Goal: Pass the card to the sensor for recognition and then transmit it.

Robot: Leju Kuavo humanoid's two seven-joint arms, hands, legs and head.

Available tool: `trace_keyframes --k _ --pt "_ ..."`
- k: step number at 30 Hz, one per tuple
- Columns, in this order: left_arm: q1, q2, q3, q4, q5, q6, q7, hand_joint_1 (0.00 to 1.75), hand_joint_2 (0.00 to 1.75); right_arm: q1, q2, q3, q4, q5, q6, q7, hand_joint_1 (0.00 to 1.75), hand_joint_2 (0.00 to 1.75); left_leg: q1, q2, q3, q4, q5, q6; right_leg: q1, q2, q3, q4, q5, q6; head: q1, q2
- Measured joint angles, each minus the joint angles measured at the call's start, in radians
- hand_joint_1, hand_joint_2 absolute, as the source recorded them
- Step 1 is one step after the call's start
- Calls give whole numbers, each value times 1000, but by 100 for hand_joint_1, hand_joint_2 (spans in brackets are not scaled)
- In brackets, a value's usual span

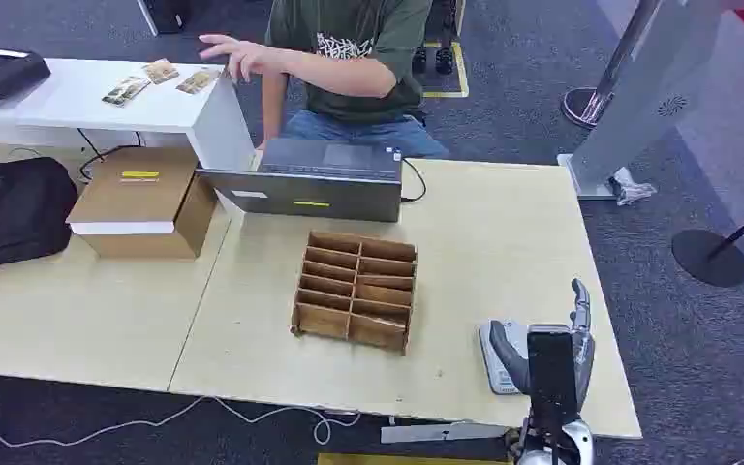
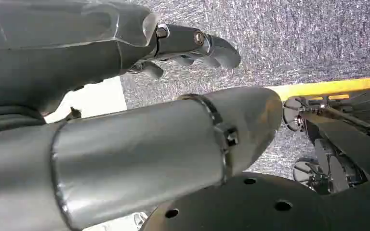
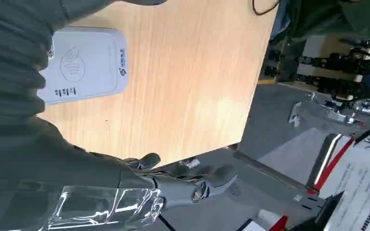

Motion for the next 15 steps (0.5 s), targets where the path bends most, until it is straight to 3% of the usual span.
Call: trace_keyframes --k 12,15 --pt "-1 0 0 0 1 1 9 0 0 1 0 -17 2 2 -8 3 0 175 0 0 0 0 0 0 0 0 0 0 0 0 0 0" --pt "-1 -1 0 0 3 3 9 0 0 1 1 -24 2 58 -33 3 0 175 0 0 0 0 0 0 0 0 0 0 0 0 0 0"
